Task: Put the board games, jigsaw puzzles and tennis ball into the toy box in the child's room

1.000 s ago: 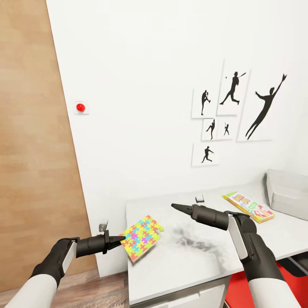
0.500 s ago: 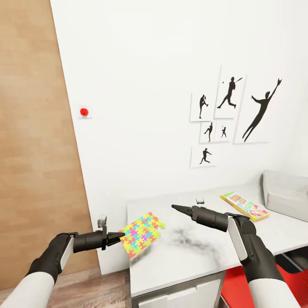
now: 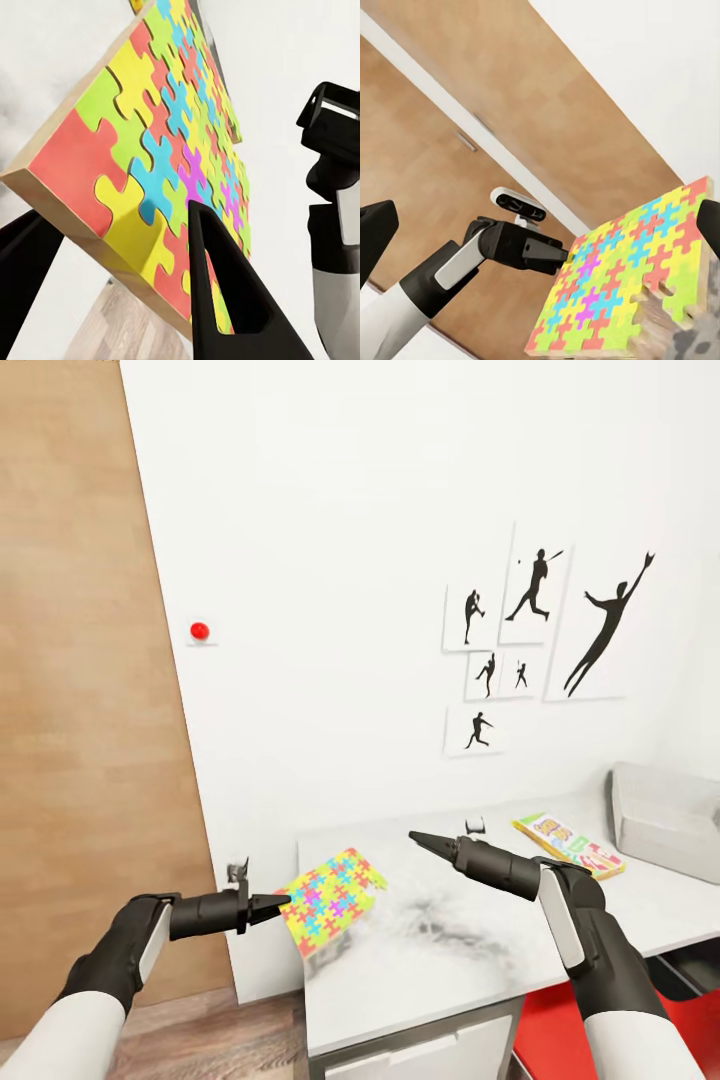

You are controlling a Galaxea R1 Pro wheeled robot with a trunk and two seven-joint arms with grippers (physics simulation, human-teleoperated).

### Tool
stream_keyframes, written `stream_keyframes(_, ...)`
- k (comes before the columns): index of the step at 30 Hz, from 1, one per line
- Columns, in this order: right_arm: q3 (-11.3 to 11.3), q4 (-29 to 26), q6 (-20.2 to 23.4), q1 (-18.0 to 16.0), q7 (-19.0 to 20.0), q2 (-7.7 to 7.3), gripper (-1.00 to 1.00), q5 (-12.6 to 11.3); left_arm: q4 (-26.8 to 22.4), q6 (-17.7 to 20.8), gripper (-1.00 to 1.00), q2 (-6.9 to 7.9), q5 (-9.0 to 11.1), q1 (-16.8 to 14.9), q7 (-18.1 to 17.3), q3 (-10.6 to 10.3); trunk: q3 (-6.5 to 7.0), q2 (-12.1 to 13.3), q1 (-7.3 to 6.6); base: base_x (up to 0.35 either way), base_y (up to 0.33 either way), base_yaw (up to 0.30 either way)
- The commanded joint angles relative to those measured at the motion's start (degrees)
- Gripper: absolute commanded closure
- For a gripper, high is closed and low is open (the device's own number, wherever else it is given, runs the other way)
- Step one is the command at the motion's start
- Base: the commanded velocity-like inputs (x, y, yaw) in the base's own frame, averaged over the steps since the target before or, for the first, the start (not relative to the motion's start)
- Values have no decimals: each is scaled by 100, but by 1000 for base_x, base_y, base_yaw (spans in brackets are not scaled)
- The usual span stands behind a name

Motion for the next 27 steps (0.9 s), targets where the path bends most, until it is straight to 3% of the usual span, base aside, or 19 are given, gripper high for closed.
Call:
stream_keyframes(1, -4, 1, 25, -4, 13, -1, -100, -4, -4, 59, 100, 1, -8, -4, -21, 5, 11, 37, -22, 0, 0, 0)
stream_keyframes(19, -6, 1, 18, -4, 16, 6, -100, -6, -27, 71, 100, 27, -8, -2, -20, 5, 367, 759, -418, 0, 0, -3)
stream_keyframes(27, -4, 1, 10, -4, 12, 12, -100, -6, -62, 72, 100, 77, -1, -4, -21, 5, 576, 1080, -593, -27, 0, -117)
